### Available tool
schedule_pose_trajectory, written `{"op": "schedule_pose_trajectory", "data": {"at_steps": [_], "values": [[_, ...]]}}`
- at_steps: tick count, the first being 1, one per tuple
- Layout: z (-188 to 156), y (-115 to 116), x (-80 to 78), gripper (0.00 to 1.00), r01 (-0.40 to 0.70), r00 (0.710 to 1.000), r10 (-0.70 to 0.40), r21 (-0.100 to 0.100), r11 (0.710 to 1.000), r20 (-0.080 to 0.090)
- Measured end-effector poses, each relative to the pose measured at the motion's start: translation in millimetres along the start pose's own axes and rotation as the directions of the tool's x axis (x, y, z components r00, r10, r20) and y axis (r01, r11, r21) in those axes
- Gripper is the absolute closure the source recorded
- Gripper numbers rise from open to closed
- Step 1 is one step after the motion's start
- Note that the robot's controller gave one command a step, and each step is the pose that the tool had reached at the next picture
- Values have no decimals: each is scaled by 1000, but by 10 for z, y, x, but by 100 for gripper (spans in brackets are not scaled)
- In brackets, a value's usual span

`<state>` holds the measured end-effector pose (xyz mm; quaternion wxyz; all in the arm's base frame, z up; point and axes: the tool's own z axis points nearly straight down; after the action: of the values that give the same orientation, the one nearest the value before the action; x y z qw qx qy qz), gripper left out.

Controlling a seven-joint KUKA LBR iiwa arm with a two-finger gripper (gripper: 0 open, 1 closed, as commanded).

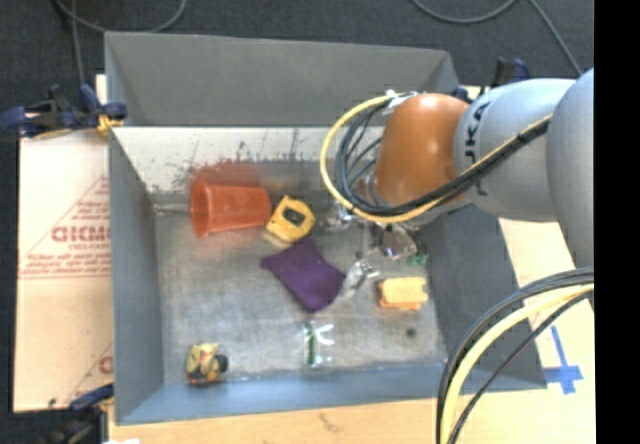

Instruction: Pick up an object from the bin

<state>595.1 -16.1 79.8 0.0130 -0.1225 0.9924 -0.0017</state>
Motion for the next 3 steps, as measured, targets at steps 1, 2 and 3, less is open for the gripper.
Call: {"op": "schedule_pose_trajectory", "data": {"at_steps": [1,2,3], "values": [[-2,114,36,0,87,996,-87,6,996,-1],[6,153,23,0,-7,1000,7,6,1000,-9],[0,278,78,0,-264,965,264,10,965,-8]]}}
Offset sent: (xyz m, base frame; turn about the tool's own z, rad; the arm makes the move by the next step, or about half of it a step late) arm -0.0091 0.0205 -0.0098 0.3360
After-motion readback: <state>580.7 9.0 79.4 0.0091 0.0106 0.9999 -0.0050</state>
